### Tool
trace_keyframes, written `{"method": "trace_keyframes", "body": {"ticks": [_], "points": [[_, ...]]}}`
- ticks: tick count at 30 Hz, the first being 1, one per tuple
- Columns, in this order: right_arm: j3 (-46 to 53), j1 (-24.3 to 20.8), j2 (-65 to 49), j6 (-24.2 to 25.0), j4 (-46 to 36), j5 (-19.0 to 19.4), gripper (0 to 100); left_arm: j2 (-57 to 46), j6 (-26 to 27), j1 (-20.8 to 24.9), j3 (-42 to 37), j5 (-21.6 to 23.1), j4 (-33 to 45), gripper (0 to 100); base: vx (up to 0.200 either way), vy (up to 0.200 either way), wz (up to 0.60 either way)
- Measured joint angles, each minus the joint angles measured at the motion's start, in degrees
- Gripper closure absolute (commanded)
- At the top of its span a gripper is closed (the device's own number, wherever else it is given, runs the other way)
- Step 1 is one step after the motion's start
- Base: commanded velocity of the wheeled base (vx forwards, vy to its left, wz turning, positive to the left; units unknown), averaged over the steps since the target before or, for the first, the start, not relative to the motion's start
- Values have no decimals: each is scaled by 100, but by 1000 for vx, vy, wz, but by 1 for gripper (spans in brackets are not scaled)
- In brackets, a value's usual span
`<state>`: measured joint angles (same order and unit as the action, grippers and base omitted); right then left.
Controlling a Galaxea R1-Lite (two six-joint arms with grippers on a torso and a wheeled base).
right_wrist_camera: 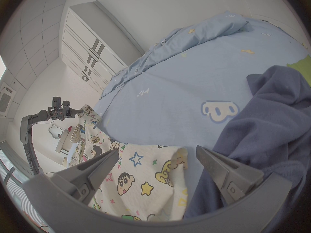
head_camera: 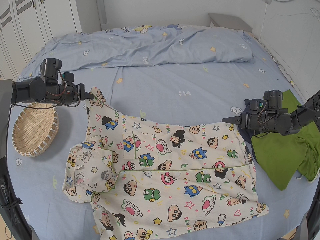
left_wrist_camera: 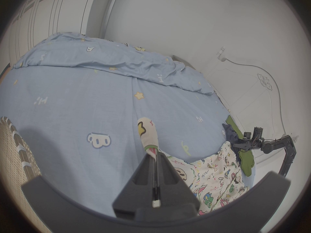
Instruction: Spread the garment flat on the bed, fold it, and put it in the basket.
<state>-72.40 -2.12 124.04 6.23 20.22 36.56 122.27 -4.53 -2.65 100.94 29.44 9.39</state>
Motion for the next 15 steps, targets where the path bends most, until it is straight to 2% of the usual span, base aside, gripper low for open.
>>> {"method": "trace_keyframes", "body": {"ticks": [3,4,15], "points": [[-22,-5,35,0,0,-2,0,2,0,4,-2,1,-4,100,0,0,0],[-28,-9,49,0,0,-2,100,6,0,6,-2,0,-4,100,0,0,0],[-98,-9,135,0,18,0,100,38,-11,4,22,-5,-26,100,0,0,0]]}}
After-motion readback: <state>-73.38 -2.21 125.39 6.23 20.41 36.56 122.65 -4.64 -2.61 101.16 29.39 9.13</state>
